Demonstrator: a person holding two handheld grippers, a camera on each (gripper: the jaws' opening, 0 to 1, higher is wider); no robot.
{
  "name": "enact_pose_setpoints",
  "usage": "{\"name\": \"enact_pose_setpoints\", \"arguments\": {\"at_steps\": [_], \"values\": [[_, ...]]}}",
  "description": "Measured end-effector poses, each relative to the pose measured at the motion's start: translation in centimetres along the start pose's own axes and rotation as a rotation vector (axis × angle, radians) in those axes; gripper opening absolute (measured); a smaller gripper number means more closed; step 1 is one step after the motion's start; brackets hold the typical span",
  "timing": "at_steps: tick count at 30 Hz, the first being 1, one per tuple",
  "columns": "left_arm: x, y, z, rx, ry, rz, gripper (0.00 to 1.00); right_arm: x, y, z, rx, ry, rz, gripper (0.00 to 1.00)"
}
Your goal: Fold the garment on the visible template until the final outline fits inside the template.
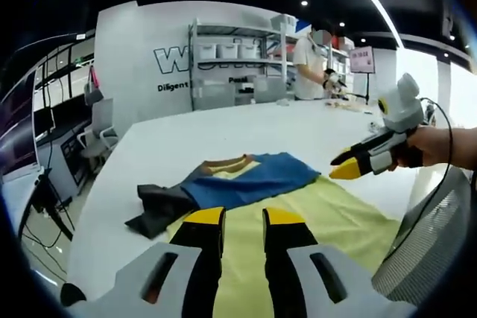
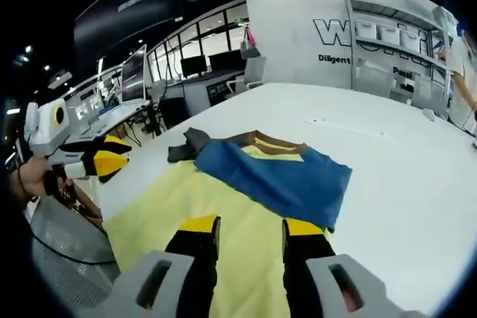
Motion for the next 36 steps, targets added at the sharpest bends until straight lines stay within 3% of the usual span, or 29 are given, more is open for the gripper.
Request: {"name": "enact_pose_setpoints", "arguments": {"at_steps": [10,17,19,21,26,30,36], "values": [[2.6,1.1,0.7,-0.015,0.062,0.012,0.18,-0.2,-0.1,-0.1,-0.004,0.0,0.026,0.29],[5.6,0.5,1.3,0.009,0.138,0.005,0.19,-0.3,-0.4,-0.3,-0.002,-0.011,0.016,0.3],[7.6,0.4,1.6,0.024,0.223,-0.03,0.18,-0.2,-0.7,-0.3,0.017,-0.019,-0.009,0.29],[8.1,0.6,1.9,0.027,0.219,-0.037,0.18,-0.3,-1.0,-0.2,0.04,-0.032,-0.045,0.3],[9.4,0.7,2.8,0.027,0.248,-0.04,0.2,0.0,-1.0,0.2,0.041,-0.011,-0.029,0.3],[10.9,0.0,4.0,0.049,0.269,-0.041,0.2,0.3,-1.1,0.4,0.042,0.005,-0.026,0.3],[12.9,-1.4,6.0,0.088,0.273,-0.104,0.22,0.6,-1.2,0.3,0.046,0.021,-0.027,0.3]]}}
Point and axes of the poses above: the point that each gripper's makers call its tool centre point, and the gripper's own axes: z roughly forward along the fingers, x roughly to its left, y roughly out of its top, the point moved 3 cm from there along -z, roughly backward along the fingers, and after that the axes turned 12 degrees about y, right-handed, at the moved point
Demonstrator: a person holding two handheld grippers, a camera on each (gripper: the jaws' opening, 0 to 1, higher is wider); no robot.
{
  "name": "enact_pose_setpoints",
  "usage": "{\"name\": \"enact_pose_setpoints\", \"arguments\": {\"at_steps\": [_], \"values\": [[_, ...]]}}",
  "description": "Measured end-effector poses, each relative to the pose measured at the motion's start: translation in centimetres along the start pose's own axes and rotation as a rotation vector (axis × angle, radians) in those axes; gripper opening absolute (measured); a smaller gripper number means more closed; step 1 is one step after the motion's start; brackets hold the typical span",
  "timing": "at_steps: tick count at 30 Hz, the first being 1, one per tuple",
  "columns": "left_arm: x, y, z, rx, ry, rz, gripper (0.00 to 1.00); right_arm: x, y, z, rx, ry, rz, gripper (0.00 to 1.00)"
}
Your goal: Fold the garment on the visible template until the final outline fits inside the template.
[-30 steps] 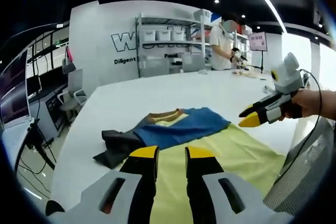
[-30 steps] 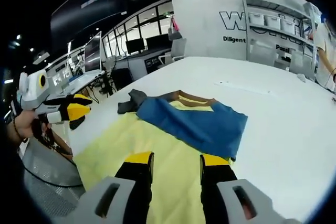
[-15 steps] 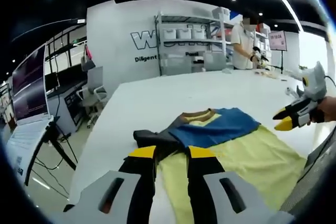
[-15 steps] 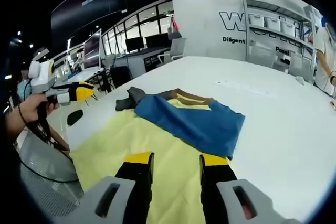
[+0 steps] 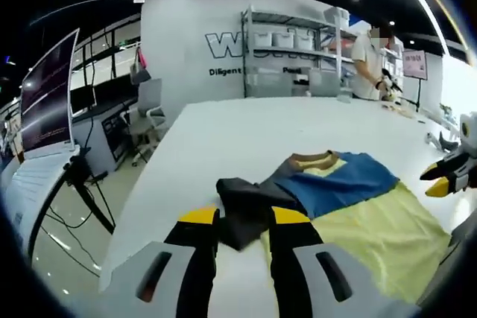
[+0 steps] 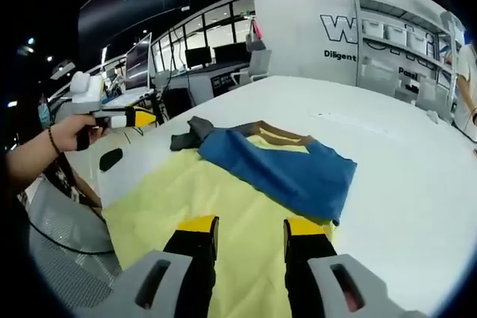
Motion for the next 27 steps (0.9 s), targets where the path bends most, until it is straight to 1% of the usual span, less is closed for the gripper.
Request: {"name": "enact_pose_setpoints", "arguments": {"at_steps": [1,3,5,6,7,8,10,12,13,15,16,17,19,20,21,26,27], "values": [[0.3,-0.2,0.8,0.007,0.006,-0.002,0.22,0.0,-0.1,0.0,0.004,0.001,0.001,0.3],[0.6,-0.6,1.5,0.026,0.015,0.007,0.22,0.0,-0.2,-0.1,0.005,0.001,0.001,0.3],[1.3,-0.7,2.3,0.041,0.056,0.094,0.23,0.0,-0.2,-0.1,0.0,-0.001,0.0,0.31],[1.5,-0.5,2.6,0.035,0.061,0.136,0.23,0.0,-0.2,-0.1,0.0,-0.001,0.0,0.3],[1.4,-0.4,2.9,0.023,0.056,0.161,0.23,0.0,-0.2,-0.1,-0.001,0.0,0.003,0.3],[1.3,-0.4,3.4,0.03,0.047,0.144,0.24,0.0,-0.2,-0.1,0.0,0.0,0.005,0.31],[1.3,-0.6,3.9,0.033,0.031,0.143,0.26,0.0,-0.2,-0.1,0.0,-0.003,0.004,0.31],[1.5,-1.1,4.6,0.045,0.03,0.147,0.27,0.0,-0.2,-0.1,-0.001,-0.006,0.005,0.31],[1.6,-1.5,4.9,0.059,0.024,0.16,0.28,0.0,-0.2,-0.1,-0.002,-0.006,0.006,0.31],[1.7,-1.7,5.1,0.062,0.025,0.173,0.3,0.0,-0.2,-0.1,-0.001,-0.005,0.006,0.31],[1.8,-1.9,5.5,0.066,0.022,0.186,0.29,0.0,-0.3,-0.2,0.004,-0.004,0.004,0.31],[1.9,-1.9,5.6,0.067,0.023,0.184,0.28,0.0,-0.3,-0.2,0.005,-0.005,0.004,0.31],[2.2,-2.4,6.1,0.088,0.019,0.149,0.27,0.0,-0.5,-0.2,0.008,-0.008,0.007,0.31],[2.2,-2.5,6.2,0.089,0.019,0.144,0.27,0.0,-0.5,-0.2,0.008,-0.009,0.008,0.31],[2.5,-3.1,6.5,0.114,0.029,0.116,0.27,-0.1,-0.5,-0.3,0.008,-0.01,0.01,0.31],[2.9,-4.1,7.2,0.144,0.023,0.087,0.26,-0.1,-0.4,-0.4,0.008,-0.014,0.007,0.31],[2.9,-4.6,7.2,0.178,0.026,0.038,0.26,-0.2,-0.4,-0.5,0.007,-0.016,0.008,0.31]]}}
Point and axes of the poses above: the point that each gripper's makers call its tool centre point, and the gripper's own axes: z roughly forward along the fingers, x roughly to its left, y roughly out of its top, the point moved 3 cm from there along -z, roughly backward along the fingers, and after that the axes turned 12 degrees about y, right-handed, at the moved point
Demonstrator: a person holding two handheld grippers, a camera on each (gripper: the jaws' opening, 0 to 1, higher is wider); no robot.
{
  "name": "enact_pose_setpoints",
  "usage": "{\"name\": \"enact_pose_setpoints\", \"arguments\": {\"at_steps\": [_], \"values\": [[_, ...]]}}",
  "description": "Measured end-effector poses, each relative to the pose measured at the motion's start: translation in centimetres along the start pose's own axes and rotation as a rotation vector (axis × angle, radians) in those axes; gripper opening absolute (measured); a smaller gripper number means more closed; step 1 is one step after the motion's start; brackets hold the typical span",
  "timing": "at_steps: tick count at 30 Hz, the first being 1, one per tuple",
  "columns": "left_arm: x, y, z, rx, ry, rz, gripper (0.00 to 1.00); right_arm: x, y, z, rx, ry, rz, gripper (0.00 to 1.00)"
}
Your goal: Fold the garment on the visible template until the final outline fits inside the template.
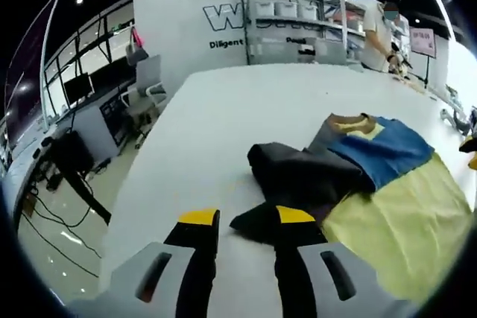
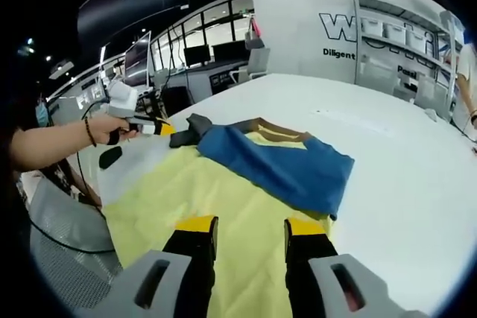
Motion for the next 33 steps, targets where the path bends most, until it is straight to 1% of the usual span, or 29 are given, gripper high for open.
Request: {"name": "enact_pose_setpoints", "arguments": {"at_steps": [2,5,7,9,15,18,19,21,23,25,26,27,28,29,32,33], "values": [[-0.4,-0.3,0.2,0.018,-0.029,-0.054,0.25,-0.1,0.0,0.0,-0.001,-0.001,0.0,0.3],[-0.2,-0.4,0.5,0.02,-0.016,-0.046,0.24,-0.1,0.1,0.0,-0.004,-0.003,0.004,0.3],[-0.3,-0.4,0.5,0.022,-0.015,-0.058,0.23,-0.1,0.1,0.0,0.002,0.0,-0.007,0.3],[-0.4,-0.5,0.5,0.022,-0.018,-0.052,0.22,-0.5,0.1,-0.2,0.006,-0.02,-0.014,0.3],[-0.5,-1.0,0.8,0.05,-0.023,-0.045,0.21,-1.0,0.3,-0.7,-0.005,-0.031,-0.006,0.3],[-0.7,-1.2,0.9,0.047,-0.028,-0.044,0.19,-1.0,0.2,-0.7,-0.006,-0.031,-0.001,0.3],[-0.9,-1.4,0.9,0.059,-0.032,-0.049,0.19,-0.9,0.2,-0.7,-0.004,-0.028,-0.002,0.3],[-0.9,-1.3,1.0,0.055,-0.033,-0.048,0.17,-0.6,0.0,-0.6,0.002,-0.021,-0.008,0.3],[-1.1,-1.1,1.0,0.048,-0.042,-0.026,0.15,-0.3,-0.2,-0.4,0.003,-0.01,-0.002,0.3],[-1.1,-0.9,0.8,0.053,-0.044,-0.059,0.08,-0.3,-0.4,-0.2,0.004,-0.002,0.006,0.3],[-1.2,-0.7,0.7,0.042,-0.053,-0.058,0.04,-0.3,-0.5,-0.2,0.005,0.0,0.022,0.3],[-1.2,-0.6,0.7,0.038,-0.056,-0.059,0.04,-0.3,-0.5,-0.2,0.004,0.001,0.028,0.29],[-1.1,-0.3,0.5,0.017,-0.042,-0.056,0.03,-0.4,-0.5,-0.3,0.001,-0.004,0.03,0.29],[-1.1,-0.2,0.4,0.017,-0.04,-0.058,0.03,-0.4,-0.5,-0.3,0.001,-0.006,0.028,0.29],[-1.0,0.6,-0.3,-0.014,-0.039,-0.067,0.02,-0.6,-0.6,-0.3,0.008,-0.011,0.024,0.29],[-1.0,0.7,-0.4,-0.016,-0.04,-0.066,0.02,-0.6,-0.6,-0.3,0.008,-0.012,0.026,0.29]]}}
Point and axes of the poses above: the point that each gripper's makers call its tool centre point, and the gripper's own axes: z roughly forward along the fingers, x roughly to its left, y roughly out of its top, the point moved 3 cm from there along -z, roughly backward along the fingers, and after that the axes turned 12 degrees about y, right-handed, at the moved point
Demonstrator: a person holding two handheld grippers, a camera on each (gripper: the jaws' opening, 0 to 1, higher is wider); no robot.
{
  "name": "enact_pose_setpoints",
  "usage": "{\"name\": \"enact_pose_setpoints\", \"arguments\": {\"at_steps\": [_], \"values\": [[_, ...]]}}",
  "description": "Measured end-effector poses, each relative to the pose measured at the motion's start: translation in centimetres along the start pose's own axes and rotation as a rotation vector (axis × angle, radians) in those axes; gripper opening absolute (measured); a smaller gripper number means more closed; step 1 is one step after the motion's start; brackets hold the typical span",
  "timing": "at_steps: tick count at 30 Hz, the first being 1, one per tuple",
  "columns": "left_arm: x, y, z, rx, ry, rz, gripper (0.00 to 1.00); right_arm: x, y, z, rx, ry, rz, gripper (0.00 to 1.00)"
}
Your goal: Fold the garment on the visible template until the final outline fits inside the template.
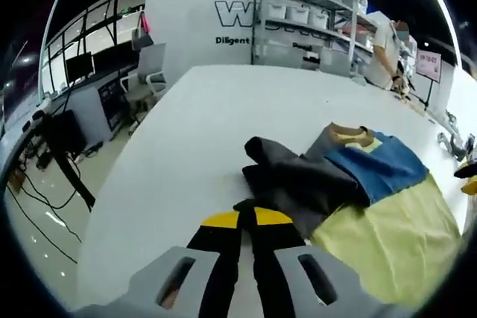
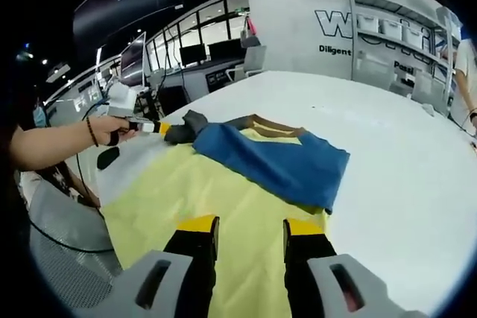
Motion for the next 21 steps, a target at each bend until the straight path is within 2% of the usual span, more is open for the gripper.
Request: {"name": "enact_pose_setpoints", "arguments": {"at_steps": [3,7,13,17,21], "values": [[0.4,0.9,-0.5,-0.028,0.005,-0.012,0.02,0.3,0.0,0.1,0.002,0.013,0.0,0.29],[1.3,2.3,-1.1,-0.071,0.034,0.015,0.02,0.6,-0.1,0.2,0.008,0.018,-0.006,0.29],[2.8,4.4,-2.0,-0.135,0.079,0.001,0.02,0.5,-0.4,0.2,0.016,0.013,-0.009,0.29],[4.1,5.8,-2.6,-0.173,0.129,-0.006,0.02,0.2,-0.4,0.0,0.012,0.005,0.001,0.29],[5.3,6.8,-3.0,-0.205,0.195,0.025,0.02,0.1,-0.5,-0.1,0.013,0.002,0.004,0.29]]}}
Point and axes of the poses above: the point that each gripper's makers call its tool centre point, and the gripper's own axes: z roughly forward along the fingers, x roughly to its left, y roughly out of its top, the point moved 3 cm from there along -z, roughly backward along the fingers, and after that the axes turned 12 degrees about y, right-handed, at the moved point
